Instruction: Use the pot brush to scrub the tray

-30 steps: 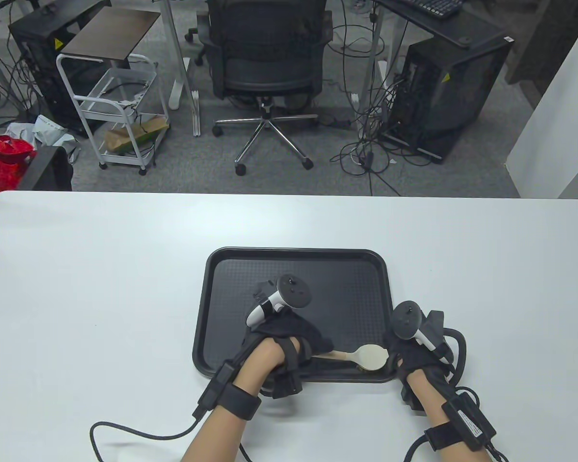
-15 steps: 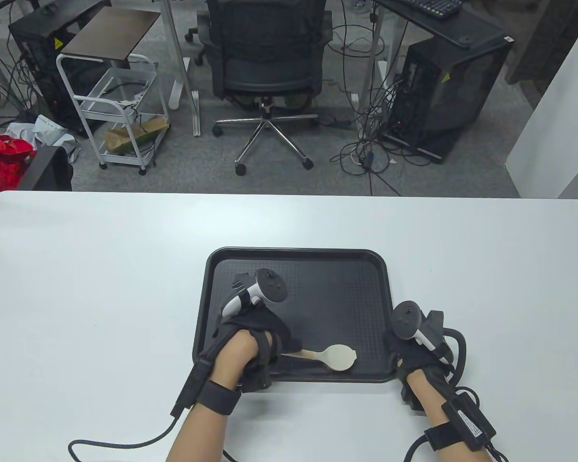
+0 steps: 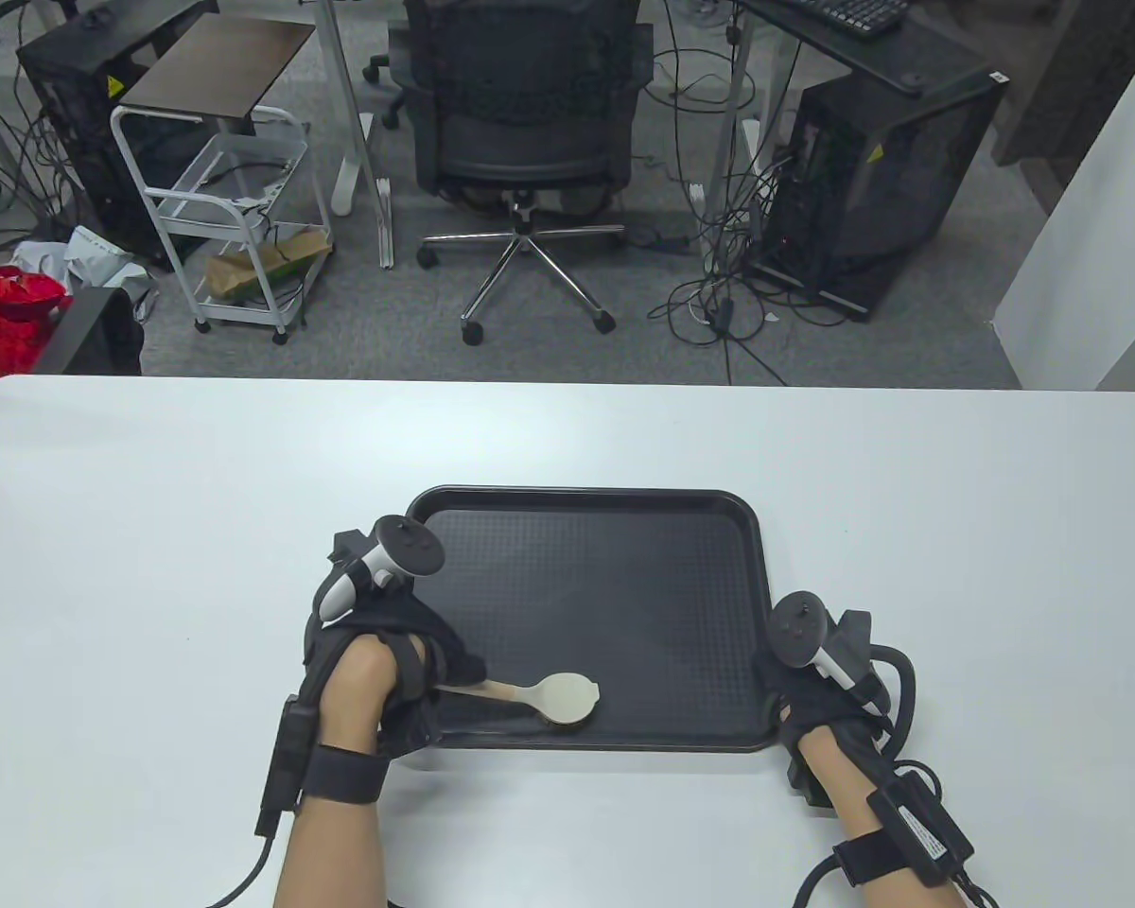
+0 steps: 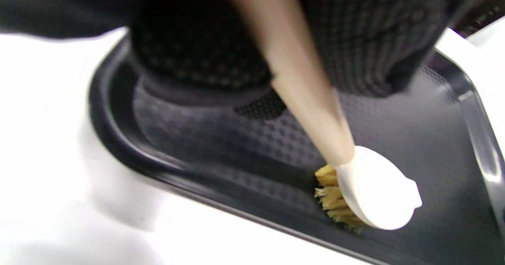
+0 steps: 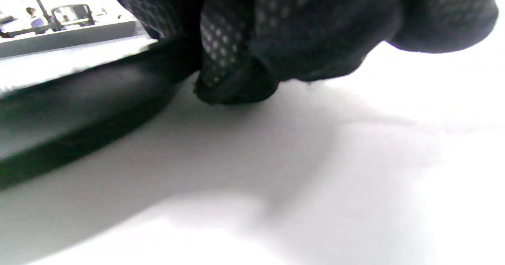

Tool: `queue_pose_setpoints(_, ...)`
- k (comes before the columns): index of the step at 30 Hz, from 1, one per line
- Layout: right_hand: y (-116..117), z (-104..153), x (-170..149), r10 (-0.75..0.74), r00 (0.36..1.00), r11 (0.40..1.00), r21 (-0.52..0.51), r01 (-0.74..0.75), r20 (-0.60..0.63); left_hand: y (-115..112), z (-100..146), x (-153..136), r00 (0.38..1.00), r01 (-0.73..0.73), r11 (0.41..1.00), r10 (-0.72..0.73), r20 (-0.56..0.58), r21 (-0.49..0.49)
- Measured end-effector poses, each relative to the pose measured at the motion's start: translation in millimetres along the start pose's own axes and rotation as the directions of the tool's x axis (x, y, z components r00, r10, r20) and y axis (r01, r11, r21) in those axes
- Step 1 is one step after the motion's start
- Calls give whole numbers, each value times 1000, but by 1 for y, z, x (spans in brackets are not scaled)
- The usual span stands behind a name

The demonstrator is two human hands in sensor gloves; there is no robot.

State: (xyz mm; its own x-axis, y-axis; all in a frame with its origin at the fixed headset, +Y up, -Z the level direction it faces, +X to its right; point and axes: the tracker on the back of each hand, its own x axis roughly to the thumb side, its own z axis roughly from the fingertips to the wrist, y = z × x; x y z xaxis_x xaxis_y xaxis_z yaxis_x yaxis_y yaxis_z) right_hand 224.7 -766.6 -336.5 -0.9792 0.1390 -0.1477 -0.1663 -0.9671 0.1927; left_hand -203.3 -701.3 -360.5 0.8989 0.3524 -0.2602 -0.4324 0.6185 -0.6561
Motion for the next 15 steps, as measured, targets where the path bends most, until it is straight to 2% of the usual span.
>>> queue_pose_setpoints(9,0,0,0,0,1000,1000,0,0,0,20,10,-53,990,-121,991,125,-71,65)
queue_pose_setpoints(15,0,0,0,-2,1000,1000,2,2,-1,23,10,-97,963,-258,964,262,-57,57)
